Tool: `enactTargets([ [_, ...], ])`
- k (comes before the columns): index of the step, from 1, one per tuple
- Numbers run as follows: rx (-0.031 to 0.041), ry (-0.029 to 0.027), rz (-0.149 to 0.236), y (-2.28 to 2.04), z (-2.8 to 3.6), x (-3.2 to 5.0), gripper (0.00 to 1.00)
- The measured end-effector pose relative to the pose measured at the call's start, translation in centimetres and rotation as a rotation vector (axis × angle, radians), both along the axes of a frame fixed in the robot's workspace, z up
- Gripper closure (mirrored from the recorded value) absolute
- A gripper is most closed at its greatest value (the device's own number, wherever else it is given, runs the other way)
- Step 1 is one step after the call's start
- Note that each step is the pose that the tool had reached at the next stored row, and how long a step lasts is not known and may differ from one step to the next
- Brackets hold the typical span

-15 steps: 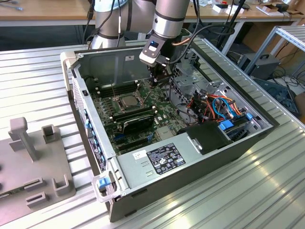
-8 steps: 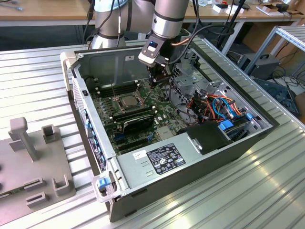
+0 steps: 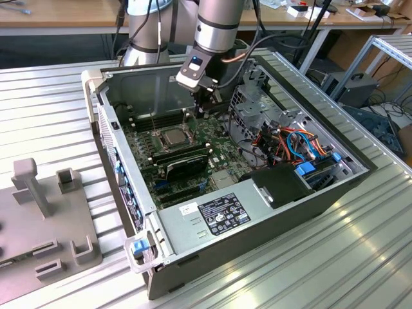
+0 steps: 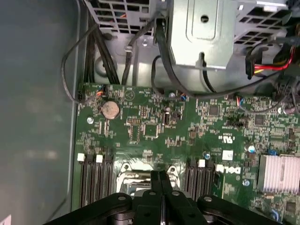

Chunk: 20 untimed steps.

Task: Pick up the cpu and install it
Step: 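Close the cpu cover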

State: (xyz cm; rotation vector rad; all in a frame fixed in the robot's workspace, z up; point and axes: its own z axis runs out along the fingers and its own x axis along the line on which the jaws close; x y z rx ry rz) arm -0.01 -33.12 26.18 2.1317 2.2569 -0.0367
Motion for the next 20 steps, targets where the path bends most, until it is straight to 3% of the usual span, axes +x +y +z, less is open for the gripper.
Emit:
enactTargets([
  [11, 0.0, 0.0, 0.0, 0.0, 0.0, -2.22, 0.89],
  [20, 0.0, 0.0, 0.0, 0.0, 0.0, -2.63, 0.89],
])
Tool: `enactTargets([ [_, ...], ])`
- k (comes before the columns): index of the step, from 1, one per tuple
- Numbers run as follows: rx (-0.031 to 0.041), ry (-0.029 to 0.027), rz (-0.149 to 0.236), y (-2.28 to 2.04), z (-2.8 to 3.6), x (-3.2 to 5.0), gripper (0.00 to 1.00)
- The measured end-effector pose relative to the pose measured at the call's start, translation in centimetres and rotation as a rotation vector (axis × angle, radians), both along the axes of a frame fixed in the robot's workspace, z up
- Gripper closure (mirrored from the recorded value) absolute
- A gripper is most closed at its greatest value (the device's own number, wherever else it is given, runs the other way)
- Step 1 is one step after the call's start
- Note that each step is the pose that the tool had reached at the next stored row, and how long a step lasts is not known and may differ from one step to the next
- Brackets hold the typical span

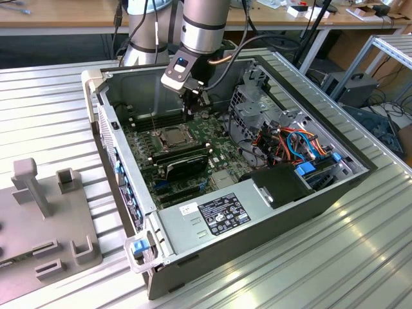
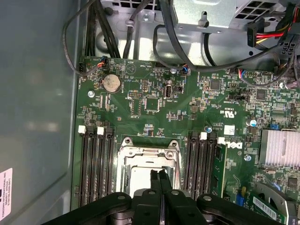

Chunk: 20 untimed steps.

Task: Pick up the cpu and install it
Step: 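Close the cpu cover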

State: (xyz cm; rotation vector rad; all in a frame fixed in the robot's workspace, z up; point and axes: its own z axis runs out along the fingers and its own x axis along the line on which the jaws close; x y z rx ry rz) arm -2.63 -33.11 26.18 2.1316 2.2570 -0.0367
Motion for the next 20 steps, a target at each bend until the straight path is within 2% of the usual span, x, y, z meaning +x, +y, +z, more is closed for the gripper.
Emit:
enactTargets([
  [11, 0.0, 0.0, 0.0, 0.0, 0.0, -0.11, 0.89],
  [16, -0.0001, -0.0004, 0.0, 0.0, -0.01, -0.81, 0.89],
  [17, 0.0, -0.0009, 0.0, 0.0, -0.01, -1.17, 0.89],
  [20, 0.0, -0.001, 0.0, 0.0, -0.01, -1.24, 0.89],
])
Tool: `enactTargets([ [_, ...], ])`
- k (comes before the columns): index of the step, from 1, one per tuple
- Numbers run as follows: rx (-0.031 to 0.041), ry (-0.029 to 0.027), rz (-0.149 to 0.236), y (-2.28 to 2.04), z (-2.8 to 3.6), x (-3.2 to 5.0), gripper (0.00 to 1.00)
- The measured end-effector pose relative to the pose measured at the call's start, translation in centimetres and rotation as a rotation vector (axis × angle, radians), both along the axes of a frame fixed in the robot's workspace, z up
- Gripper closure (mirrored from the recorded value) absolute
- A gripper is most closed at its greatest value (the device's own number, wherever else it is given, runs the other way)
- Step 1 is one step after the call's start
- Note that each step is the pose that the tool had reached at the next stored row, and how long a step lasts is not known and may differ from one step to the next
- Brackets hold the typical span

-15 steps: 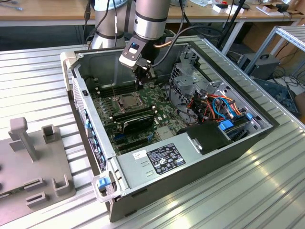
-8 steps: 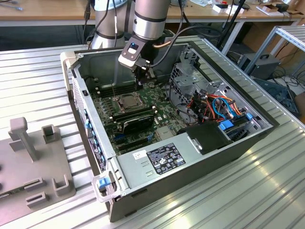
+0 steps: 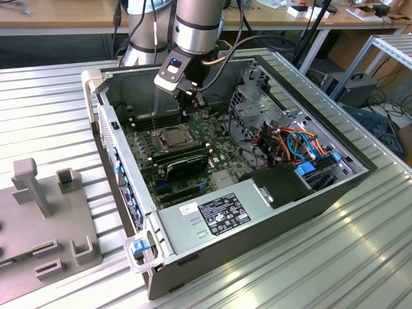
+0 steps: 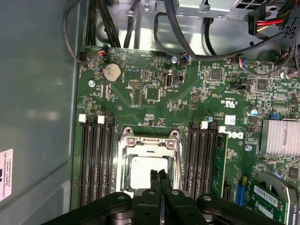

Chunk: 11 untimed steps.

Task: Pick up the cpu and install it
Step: 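Close the cpu cover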

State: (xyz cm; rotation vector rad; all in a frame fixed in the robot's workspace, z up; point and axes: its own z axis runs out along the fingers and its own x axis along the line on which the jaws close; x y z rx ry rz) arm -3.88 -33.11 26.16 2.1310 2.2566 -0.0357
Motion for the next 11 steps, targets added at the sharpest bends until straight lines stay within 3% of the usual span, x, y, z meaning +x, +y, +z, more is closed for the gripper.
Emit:
enactTargets([
  [11, 0.0, 0.0, 0.0, 0.0, 0.0, -0.04, 0.89],
])
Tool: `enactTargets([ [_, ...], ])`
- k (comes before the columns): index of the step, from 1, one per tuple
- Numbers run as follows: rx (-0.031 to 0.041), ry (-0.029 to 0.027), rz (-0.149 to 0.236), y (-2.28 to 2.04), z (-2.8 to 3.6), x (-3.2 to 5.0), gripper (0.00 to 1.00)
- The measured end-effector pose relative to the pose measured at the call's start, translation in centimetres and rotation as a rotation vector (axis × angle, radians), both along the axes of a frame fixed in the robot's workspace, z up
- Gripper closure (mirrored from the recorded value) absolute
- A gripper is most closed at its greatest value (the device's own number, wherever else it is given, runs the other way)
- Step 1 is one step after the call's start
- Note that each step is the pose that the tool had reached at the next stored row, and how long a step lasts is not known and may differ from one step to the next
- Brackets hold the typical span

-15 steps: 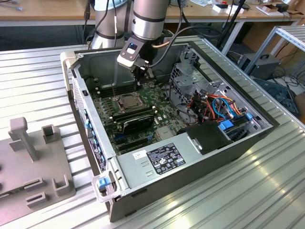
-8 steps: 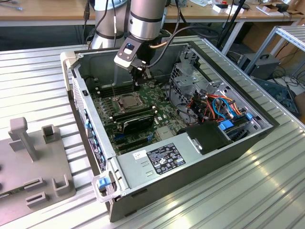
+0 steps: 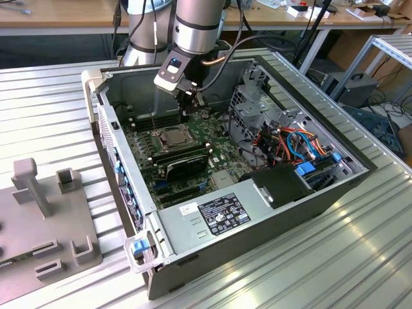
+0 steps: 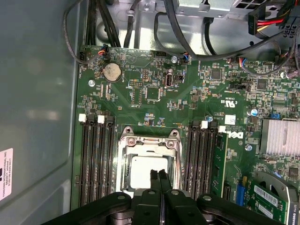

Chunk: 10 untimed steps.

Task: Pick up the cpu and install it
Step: 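Close the cpu cover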

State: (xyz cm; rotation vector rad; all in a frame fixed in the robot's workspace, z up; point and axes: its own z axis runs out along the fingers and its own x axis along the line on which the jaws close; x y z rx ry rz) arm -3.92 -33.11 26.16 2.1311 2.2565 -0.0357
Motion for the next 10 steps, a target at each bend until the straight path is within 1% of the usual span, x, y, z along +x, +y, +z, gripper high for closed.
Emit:
enactTargets([
  [2, 0.0, -0.0001, 0.0, 0.0, 0.0, 0.0, 0.89],
  [5, 0.0, -0.0001, 0.0, 0.0, -0.16, -0.28, 0.89],
  [8, 0.0, -0.0001, 0.0, 0.0, -0.44, -0.68, 0.89],
  [10, 0.0, 0.0, 0.0, 0.0, -0.64, -1.12, 0.89],
])
